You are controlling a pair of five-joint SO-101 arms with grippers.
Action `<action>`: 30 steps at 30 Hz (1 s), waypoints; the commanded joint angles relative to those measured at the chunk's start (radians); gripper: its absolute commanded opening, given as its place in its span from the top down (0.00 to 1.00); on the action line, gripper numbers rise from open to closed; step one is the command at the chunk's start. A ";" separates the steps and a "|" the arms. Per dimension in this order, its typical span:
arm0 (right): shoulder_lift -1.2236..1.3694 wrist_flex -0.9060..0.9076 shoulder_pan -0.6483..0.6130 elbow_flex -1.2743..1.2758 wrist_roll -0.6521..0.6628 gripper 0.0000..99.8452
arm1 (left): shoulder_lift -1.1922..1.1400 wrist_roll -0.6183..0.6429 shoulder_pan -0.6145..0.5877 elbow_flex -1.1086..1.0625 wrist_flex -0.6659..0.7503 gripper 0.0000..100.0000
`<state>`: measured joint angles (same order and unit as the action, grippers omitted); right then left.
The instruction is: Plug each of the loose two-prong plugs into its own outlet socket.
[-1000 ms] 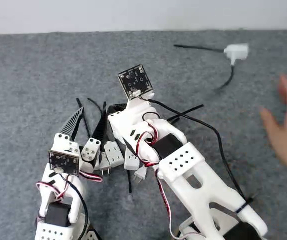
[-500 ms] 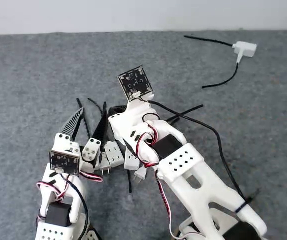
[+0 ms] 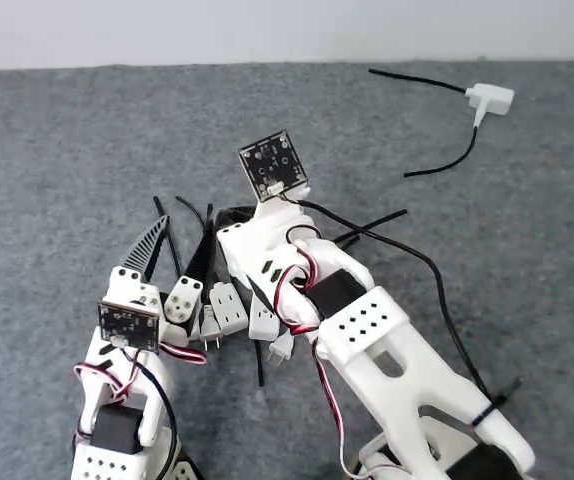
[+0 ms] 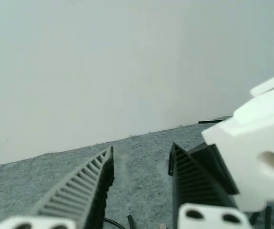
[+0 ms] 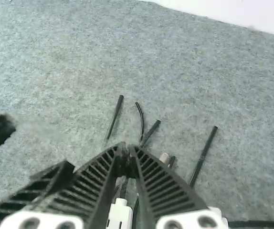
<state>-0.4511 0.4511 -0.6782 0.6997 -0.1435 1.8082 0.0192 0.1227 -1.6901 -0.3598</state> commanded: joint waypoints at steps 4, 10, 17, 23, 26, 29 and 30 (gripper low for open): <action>-0.065 -0.038 0.022 0.002 -0.003 0.99 | 0.011 0.008 0.051 0.027 0.012 0.80; -0.275 0.010 0.156 0.014 -0.002 0.99 | 0.011 -0.032 0.021 0.097 0.002 0.80; -0.613 0.378 0.503 0.015 0.000 0.99 | 0.009 -0.126 -0.107 0.263 -0.325 0.79; -0.727 0.656 0.544 0.014 0.066 0.99 | 0.009 -0.158 -0.094 0.397 -0.563 0.76; -0.727 0.733 0.492 0.017 0.166 0.99 | 0.005 -0.161 -0.106 0.394 -0.577 0.76; -0.725 0.788 0.469 0.017 0.190 0.99 | -0.052 -0.170 -0.117 0.387 -0.569 0.76; -0.725 0.791 0.469 0.020 0.203 0.99 | -0.091 -0.184 -0.115 0.390 -0.568 0.76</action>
<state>-1.1630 1.1983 -0.1933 0.7242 0.0038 1.8036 -0.1327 0.0153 -1.3479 -0.9337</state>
